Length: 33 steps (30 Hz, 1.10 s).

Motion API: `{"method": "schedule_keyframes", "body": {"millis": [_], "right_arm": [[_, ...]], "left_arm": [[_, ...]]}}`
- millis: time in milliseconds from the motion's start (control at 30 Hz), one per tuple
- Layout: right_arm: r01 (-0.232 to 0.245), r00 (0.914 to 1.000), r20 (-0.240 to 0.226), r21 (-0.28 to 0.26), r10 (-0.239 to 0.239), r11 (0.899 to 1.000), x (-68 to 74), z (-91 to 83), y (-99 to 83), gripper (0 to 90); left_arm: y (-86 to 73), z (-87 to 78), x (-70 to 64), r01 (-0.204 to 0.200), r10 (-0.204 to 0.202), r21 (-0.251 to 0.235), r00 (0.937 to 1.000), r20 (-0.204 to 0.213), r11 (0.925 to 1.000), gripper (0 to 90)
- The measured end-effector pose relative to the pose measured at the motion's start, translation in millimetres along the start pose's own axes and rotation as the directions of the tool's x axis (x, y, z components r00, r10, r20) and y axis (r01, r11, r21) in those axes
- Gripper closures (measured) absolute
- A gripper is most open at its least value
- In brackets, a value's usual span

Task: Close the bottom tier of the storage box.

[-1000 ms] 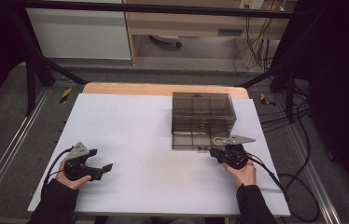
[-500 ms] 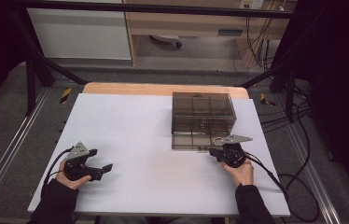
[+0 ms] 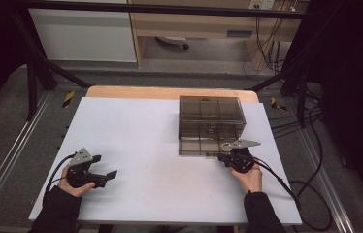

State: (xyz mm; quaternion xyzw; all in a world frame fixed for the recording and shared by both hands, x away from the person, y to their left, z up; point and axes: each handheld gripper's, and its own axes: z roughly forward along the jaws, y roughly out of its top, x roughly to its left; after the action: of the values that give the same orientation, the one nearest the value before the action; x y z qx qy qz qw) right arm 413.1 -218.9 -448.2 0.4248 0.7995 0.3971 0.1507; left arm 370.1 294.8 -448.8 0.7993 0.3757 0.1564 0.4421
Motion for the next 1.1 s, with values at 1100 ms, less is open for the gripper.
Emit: {"method": "schedule_keyframes", "body": {"millis": [1100], "right_arm": [[0.008,0.9999,0.006,-0.018,-0.008,1.0,-5.4,5.7,4.3,90.0]], "left_arm": [[-0.1,0.9,0.1,0.003,-0.003,0.0,1.0,-0.002,1.0,6.4]]}}
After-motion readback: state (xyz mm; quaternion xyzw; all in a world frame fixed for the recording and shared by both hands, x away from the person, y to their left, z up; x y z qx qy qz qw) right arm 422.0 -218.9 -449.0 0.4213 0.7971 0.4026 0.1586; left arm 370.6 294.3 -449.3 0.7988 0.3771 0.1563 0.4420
